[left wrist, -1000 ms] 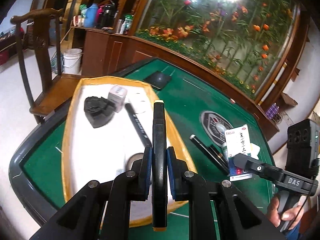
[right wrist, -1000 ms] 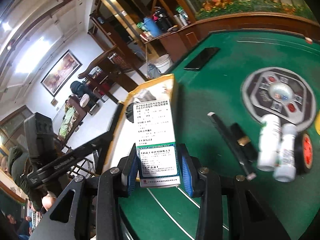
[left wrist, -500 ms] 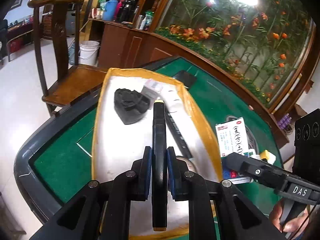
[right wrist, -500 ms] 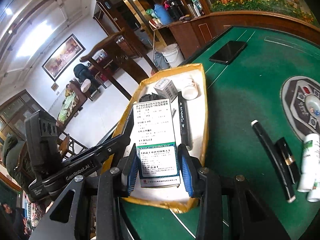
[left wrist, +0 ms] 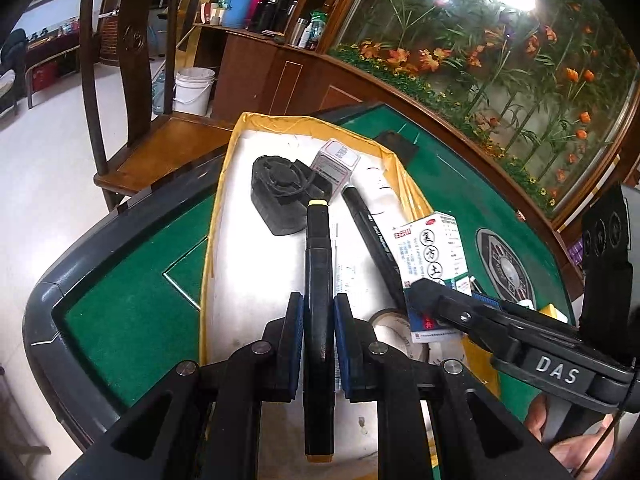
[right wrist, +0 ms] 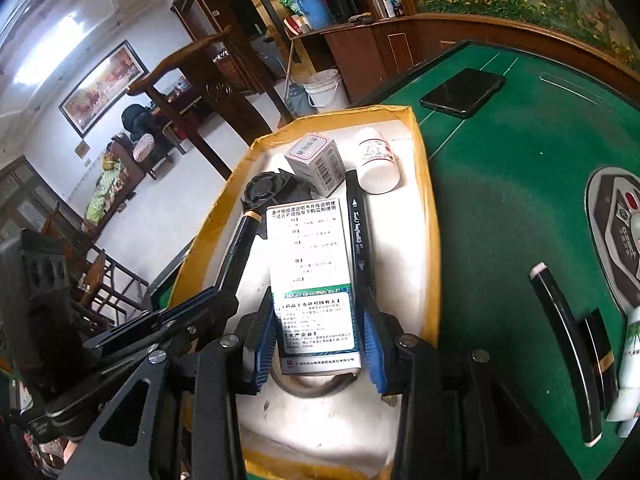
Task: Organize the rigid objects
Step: 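Carry the medicine box and black marker over to the envelope tray, then lower the box and marker into the tray and open both grippers, then move both grippers back toward the pile of items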
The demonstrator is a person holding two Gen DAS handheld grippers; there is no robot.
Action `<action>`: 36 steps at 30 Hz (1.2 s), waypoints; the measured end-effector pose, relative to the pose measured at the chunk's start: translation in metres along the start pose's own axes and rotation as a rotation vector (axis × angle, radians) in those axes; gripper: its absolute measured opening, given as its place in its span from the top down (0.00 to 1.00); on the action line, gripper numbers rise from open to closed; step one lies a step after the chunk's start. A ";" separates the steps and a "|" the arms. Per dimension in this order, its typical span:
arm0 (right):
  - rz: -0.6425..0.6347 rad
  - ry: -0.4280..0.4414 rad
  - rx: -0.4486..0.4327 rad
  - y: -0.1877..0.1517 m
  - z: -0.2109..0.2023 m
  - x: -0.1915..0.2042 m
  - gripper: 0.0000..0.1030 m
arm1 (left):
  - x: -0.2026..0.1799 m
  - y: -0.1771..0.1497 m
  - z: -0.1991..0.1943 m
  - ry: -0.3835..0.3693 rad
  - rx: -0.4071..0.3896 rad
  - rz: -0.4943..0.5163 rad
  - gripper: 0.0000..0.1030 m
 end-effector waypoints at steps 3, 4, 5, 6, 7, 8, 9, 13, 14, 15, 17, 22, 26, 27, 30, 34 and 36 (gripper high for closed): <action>-0.005 -0.022 0.014 0.001 0.009 -0.001 0.64 | 0.001 -0.001 0.001 0.014 0.000 0.005 0.85; -0.004 -0.025 0.017 0.001 0.012 -0.002 0.64 | 0.000 -0.001 0.000 0.017 -0.003 0.009 0.85; -0.004 -0.027 0.019 0.001 0.014 -0.002 0.64 | 0.000 -0.001 0.000 0.017 -0.003 0.011 0.85; -0.010 -0.037 0.020 0.002 0.016 -0.003 0.64 | 0.000 -0.001 0.000 0.018 -0.003 0.012 0.85; -0.019 -0.049 0.021 0.003 0.018 -0.003 0.64 | 0.000 -0.001 0.000 0.020 -0.003 0.014 0.85; -0.028 -0.057 0.024 0.002 0.019 -0.002 0.64 | 0.000 -0.001 0.000 0.021 -0.004 0.014 0.85; -0.030 -0.059 0.023 0.002 0.019 -0.002 0.64 | 0.000 -0.001 0.000 0.023 -0.005 0.012 0.85; -0.028 -0.052 0.019 0.002 0.019 -0.003 0.64 | 0.000 -0.002 0.000 0.026 0.002 0.014 0.81; -0.027 -0.052 0.020 0.002 0.019 -0.003 0.64 | 0.000 -0.002 0.000 0.022 0.007 0.010 0.72; -0.024 -0.049 0.021 0.002 0.018 -0.004 0.64 | 0.000 -0.003 0.000 0.019 0.011 0.009 0.67; -0.013 -0.046 0.010 0.003 0.014 -0.005 0.63 | -0.001 -0.002 -0.003 0.023 0.003 0.013 0.52; 0.024 -0.015 -0.009 0.000 -0.002 -0.011 0.61 | -0.008 -0.002 -0.010 0.018 -0.006 0.027 0.48; 0.037 0.010 -0.038 -0.003 -0.022 -0.013 0.61 | -0.016 -0.002 -0.016 0.009 -0.012 0.041 0.48; 0.040 0.019 -0.053 -0.004 -0.031 -0.013 0.61 | -0.019 -0.002 -0.018 0.008 -0.015 0.046 0.48; 0.048 0.032 -0.083 -0.009 -0.053 -0.016 0.58 | -0.030 -0.003 -0.024 0.001 -0.018 0.066 0.48; 0.058 0.029 -0.123 -0.022 -0.087 -0.031 0.56 | -0.048 -0.007 -0.033 -0.006 -0.026 0.108 0.48; 0.082 0.025 -0.159 -0.028 -0.111 -0.045 0.56 | -0.058 -0.010 -0.035 -0.012 -0.024 0.127 0.48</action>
Point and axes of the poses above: each gripper's, at about its wrist camera, not at the fingertips, and z roughly the way its jaws point, x to its left, y to its top, the point moved 7 cm from there along z, roughly the way its jaws point, and after that the axes turned 15 degrees about y, right-handed, at the moved point
